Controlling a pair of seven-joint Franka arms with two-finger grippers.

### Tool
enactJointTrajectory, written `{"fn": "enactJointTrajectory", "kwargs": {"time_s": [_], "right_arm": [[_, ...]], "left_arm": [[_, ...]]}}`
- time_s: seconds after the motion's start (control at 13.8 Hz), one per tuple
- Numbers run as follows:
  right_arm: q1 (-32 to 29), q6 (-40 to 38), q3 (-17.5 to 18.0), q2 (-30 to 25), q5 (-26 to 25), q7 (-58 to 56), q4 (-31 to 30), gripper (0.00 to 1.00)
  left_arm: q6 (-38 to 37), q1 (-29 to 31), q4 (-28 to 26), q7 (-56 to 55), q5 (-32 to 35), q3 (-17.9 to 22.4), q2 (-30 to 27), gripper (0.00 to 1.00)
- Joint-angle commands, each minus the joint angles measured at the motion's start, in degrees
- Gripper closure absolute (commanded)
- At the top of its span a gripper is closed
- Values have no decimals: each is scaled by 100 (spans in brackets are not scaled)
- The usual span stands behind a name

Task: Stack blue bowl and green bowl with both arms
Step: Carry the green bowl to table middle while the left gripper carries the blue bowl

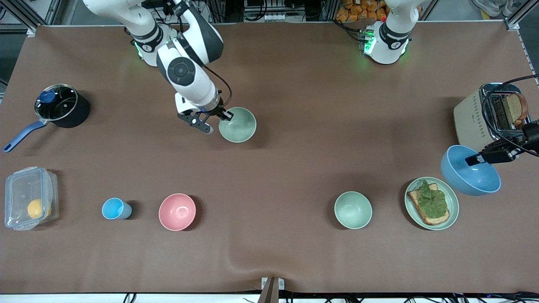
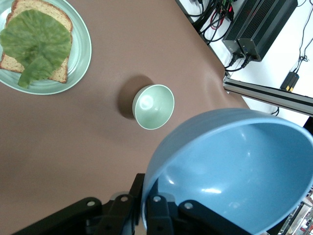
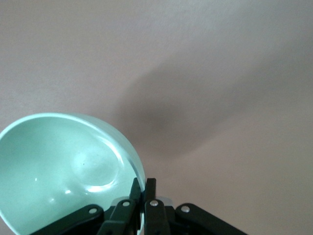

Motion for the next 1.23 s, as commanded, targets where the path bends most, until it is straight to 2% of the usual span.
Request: {"fn": "enactJointTrajectory", "kwargs": {"time_s": [0.0, 0.15, 0.36, 0.65, 0.8, 0.87, 0.94, 1.02, 1.09, 1.16], "right_arm": [[453, 806, -55, 96, 67, 601, -333, 100], [691, 1230, -64, 324, 67, 803, -370, 100], [902, 1792, -64, 597, 58, 1024, -422, 100], [991, 2075, -73, 835, 58, 1033, -422, 100], [1009, 2145, -64, 896, 58, 1042, -414, 100], [1009, 2154, -64, 923, 58, 1042, -414, 94], [1009, 2154, -64, 958, 58, 1042, -405, 59], [1009, 2154, -64, 984, 58, 1042, -405, 31], [1009, 2154, -64, 1002, 58, 1042, -405, 23], [1000, 2146, -64, 993, 58, 1042, -387, 6]], "left_arm": [[-75, 54, -112, -22, -182, -29, -136, 100], [-66, 54, -95, -22, -261, -38, -127, 100], [-66, 159, -68, -56, -884, 6, -284, 100], [-66, 309, 169, -66, -1640, 6, -391, 100], [-66, 309, 169, -57, -1781, -38, -391, 100], [-75, 309, 169, -65, -1895, -38, -400, 100], [-66, 309, 169, -74, -2018, -47, -408, 100], [-75, 335, 169, -57, -2184, -38, -417, 100], [-83, 387, 178, -57, -2343, -38, -426, 100], [-110, 388, 178, -57, -2423, -38, -478, 100]]}}
